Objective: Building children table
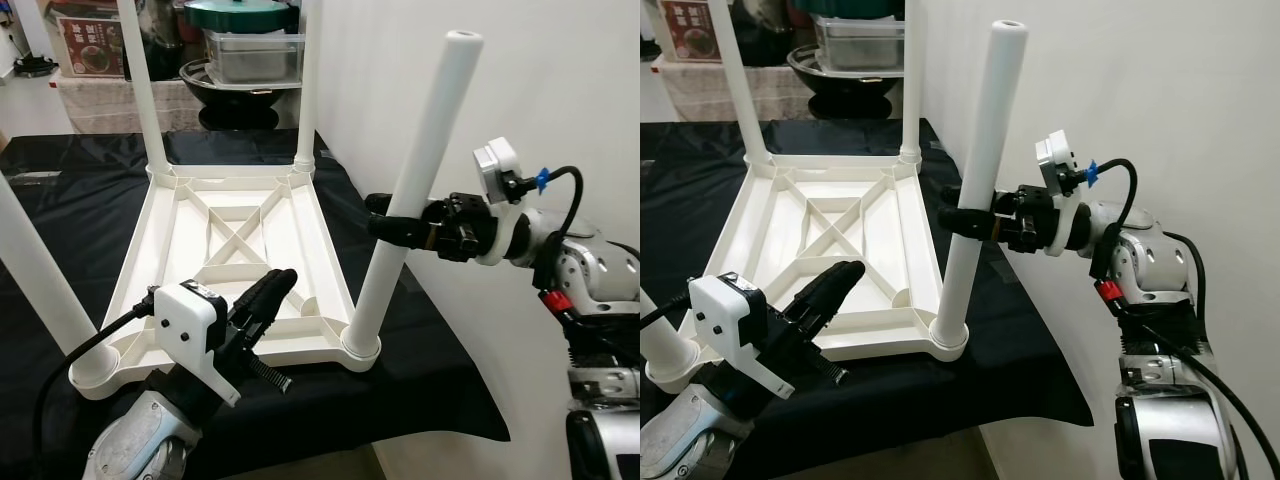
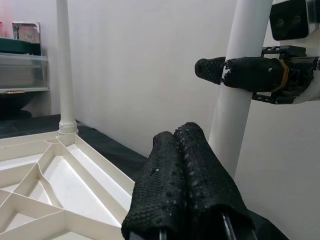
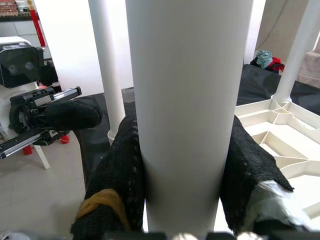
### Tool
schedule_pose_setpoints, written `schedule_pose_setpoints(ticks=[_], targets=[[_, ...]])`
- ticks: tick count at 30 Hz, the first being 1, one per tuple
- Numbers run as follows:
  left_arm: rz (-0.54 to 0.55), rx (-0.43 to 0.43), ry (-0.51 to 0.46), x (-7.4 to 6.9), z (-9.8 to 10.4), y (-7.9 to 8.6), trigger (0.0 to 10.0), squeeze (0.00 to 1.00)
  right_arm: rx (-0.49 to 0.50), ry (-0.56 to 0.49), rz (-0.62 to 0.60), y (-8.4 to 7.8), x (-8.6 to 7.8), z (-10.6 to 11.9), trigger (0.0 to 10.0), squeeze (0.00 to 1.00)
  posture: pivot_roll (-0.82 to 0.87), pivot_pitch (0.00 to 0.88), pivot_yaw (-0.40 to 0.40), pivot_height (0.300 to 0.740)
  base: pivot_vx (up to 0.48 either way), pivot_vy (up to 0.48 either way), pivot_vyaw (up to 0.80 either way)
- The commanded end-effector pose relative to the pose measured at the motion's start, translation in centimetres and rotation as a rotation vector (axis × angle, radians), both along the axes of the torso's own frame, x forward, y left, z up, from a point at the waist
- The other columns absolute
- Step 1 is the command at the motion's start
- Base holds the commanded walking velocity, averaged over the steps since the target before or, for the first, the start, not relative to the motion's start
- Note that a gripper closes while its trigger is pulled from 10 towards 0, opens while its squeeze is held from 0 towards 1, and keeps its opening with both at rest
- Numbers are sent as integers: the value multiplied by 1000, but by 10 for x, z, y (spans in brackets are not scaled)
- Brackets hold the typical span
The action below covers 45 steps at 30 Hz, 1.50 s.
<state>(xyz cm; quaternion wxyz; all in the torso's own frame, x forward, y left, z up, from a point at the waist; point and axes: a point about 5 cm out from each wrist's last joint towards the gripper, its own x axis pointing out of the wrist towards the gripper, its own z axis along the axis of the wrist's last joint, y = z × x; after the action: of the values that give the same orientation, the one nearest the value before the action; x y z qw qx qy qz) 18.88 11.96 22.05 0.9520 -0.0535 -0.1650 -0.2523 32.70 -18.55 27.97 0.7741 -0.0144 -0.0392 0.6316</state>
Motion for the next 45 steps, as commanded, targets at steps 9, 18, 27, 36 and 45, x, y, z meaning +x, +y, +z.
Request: schedule_pose_setpoints(ticks=[9,18,27,36,45], targets=[[-10,11,17,-2,-3,-1,10000,0,-319,197,-852,48,-7,-91,0,0,-16,27,-135,740,0,0,0],[5,10,0,4,-1,1,10000,0,-286,133,-911,72,-19,-88,0,0,-29,13,-135,740,0,0,0],[-1,12,1,6,-2,-1,10000,0,-231,145,-844,83,-15,-79,10000,0,-38,11,-118,740,0,0,0],[7,28,12,6,-4,2,10000,0,43,101,-429,93,-33,-40,10000,1000,-36,22,-108,740,0,0,0],[115,96,-8,18,-1,23,10000,0,-154,122,-210,63,-65,-68,10000,1000,-50,40,-83,740,0,0,0]])
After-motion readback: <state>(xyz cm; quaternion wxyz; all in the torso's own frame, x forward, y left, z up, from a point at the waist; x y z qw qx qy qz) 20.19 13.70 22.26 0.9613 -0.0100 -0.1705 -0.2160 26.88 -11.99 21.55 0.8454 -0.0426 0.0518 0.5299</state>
